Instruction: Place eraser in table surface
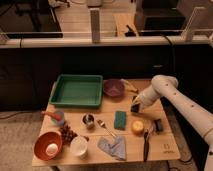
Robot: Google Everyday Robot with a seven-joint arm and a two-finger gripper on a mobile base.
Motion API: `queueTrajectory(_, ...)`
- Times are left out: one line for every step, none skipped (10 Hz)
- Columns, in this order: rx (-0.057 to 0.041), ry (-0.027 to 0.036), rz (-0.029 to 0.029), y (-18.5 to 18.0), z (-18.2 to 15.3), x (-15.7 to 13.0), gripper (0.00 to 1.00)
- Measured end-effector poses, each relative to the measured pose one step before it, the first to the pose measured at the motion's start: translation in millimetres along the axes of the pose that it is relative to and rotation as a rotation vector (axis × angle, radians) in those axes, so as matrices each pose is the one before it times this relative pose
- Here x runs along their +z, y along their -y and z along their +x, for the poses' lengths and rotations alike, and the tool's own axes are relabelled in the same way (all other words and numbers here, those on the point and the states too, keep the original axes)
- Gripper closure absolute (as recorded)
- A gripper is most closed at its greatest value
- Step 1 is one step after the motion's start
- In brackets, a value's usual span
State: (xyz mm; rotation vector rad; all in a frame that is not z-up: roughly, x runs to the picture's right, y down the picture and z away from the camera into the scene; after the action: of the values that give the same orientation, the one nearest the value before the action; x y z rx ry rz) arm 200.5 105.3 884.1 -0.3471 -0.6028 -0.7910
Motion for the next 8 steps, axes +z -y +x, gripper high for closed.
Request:
queueTrajectory(-0.00133, -0.0005, -0.00616, -0.82, 0.95, 2.51, 0.73)
queueTrajectory(0.00049, -0.00185, -0.00789, -0.3, 1.3, 3.25, 0.61)
queueTrajectory(0.00274, -0.0021, -0.00653, -0.05, 0.56, 2.22, 0.53)
queueTrajectory(0.00248, -0.005, -0.00603, 0.71, 0.72, 1.61, 0.44)
queueTrajectory(0.00393, -0.01107, -0.01406, 0.82, 0.48, 2.82, 0.31)
queueTrajectory(0.00239, -0.00311, -0.00697, 0.11, -0.09, 1.05, 0.24)
queueTrajectory(0.00382, -0.00454, -0.00648, -0.43, 0.57, -0.07, 0.2)
queueTrajectory(0.00267, -0.00321, -0.00465, -0.02, 0.18, 0.2, 0.2)
